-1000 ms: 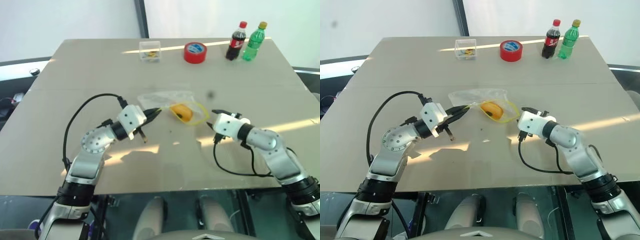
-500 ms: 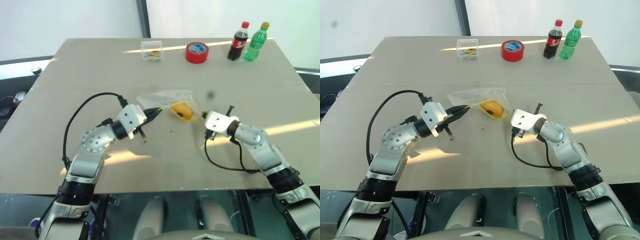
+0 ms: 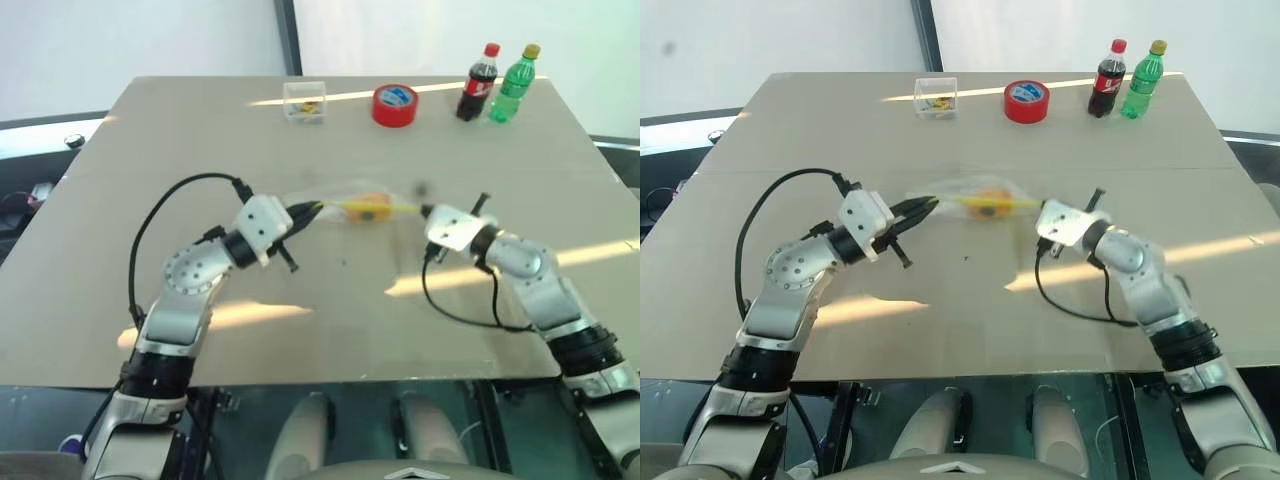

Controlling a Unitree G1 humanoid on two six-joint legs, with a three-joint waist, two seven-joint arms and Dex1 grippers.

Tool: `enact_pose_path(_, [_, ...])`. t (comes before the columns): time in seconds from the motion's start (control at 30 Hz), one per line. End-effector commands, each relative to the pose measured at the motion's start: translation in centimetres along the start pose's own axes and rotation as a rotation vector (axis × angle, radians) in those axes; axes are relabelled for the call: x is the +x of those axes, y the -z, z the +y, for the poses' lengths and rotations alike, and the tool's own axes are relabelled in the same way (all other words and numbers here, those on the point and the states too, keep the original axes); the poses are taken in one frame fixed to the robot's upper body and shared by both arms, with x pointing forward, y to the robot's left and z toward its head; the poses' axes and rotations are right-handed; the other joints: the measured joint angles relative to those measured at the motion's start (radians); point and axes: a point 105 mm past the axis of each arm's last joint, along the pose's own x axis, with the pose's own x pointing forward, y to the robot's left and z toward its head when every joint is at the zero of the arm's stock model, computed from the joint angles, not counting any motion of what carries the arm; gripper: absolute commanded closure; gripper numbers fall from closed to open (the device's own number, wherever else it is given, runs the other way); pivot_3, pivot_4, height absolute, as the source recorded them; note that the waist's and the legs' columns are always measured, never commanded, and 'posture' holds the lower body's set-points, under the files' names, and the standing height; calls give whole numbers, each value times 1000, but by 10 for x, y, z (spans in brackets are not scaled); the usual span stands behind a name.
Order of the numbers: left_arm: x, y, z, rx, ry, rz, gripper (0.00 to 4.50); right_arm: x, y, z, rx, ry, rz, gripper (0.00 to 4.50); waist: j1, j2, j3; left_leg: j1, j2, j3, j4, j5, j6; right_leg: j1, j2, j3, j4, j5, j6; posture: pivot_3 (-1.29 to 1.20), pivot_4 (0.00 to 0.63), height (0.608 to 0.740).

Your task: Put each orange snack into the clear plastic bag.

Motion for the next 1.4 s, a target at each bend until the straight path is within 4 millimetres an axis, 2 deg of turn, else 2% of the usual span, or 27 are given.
enact_pose_path(0.03, [0,-23,51,40,-193,-73,4500,-19,2,-81,-101,269,60,4455,0,0,0,0,0,0,0,0,0,0,0,0,0,0,0,0,150,740])
enact_pose_path(0.17, [12,-29,61,50,-210,-98,4500,-22,-4,-103,-152,334,61,4455,-1,0,0,-1,-1,0,-1,0,0,0,0,0,-3,0,0,0,150,740])
enact_pose_path(0.33, [20,-32,70,42,-216,-132,4500,-29,-7,-103,-136,325,51,4455,-6,0,0,-1,0,2,-1,0,0,0,0,1,-4,0,0,0,150,740])
enact_pose_path(0.4, [20,-32,67,35,-196,-135,4500,-31,-7,-95,-73,292,45,4455,-6,-1,0,-1,0,2,-1,0,0,0,0,1,-4,0,0,0,150,740])
enact_pose_path(0.53, [22,-31,58,28,-163,-133,4500,-36,-15,-51,128,98,-1,4455,-4,0,0,-1,0,1,-1,0,0,0,0,1,-4,0,0,0,150,740])
enact_pose_path(0.57, [22,-30,56,35,-153,-131,4500,-37,-19,-44,181,78,-17,3946,-4,0,0,-1,0,1,-1,0,0,0,0,1,-4,0,0,0,150,740])
enact_pose_path(0.63, [22,-29,53,40,-140,-126,4500,-37,-27,-31,254,36,-41,3281,-5,0,0,-1,0,0,0,0,0,0,0,0,-4,0,0,0,150,740])
enact_pose_path(0.7, [21,-28,51,45,-128,-119,4500,-35,-34,-21,312,15,-50,2222,-7,0,0,-1,0,1,0,0,0,0,0,1,-3,0,0,0,150,740])
enact_pose_path(0.73, [20,-27,50,44,-123,-117,4500,-32,-36,-18,328,15,-47,1894,-8,0,0,-1,0,1,0,0,0,0,0,1,-2,0,0,0,150,740])
enact_pose_path(0.83, [18,-26,47,44,-116,-113,4500,-27,-39,-5,362,-29,-46,1894,-6,0,0,0,0,0,0,0,0,0,0,1,-2,0,0,0,150,740])
enact_pose_path(0.93, [16,-26,43,60,-97,-109,4500,-16,-49,-2,406,-45,-87,1894,-6,0,0,-1,0,0,0,0,0,0,0,1,-2,0,0,0,150,740])
enact_pose_path(1.03, [14,-26,40,79,-86,-105,4500,-5,-84,-10,443,-57,-224,1894,-8,0,0,-1,0,0,0,0,0,0,0,1,-2,0,0,0,150,740])
enact_pose_path(1.13, [10,-27,36,117,-64,-97,4500,2,-110,-12,365,-90,-306,1894,-9,0,0,0,0,1,0,0,0,-1,0,1,-1,0,0,0,150,740])
enact_pose_path(1.23, [7,-28,30,164,-34,-95,4500,6,-127,-9,257,-125,-350,1894,-4,0,0,-1,0,0,0,0,0,-1,0,0,-1,0,0,0,150,740])
enact_pose_path(1.4, [4,-28,17,231,25,-88,4500,9,-139,4,62,-191,-382,1894,-2,0,0,-1,0,0,0,0,0,0,-1,0,-2,0,0,0,150,740])
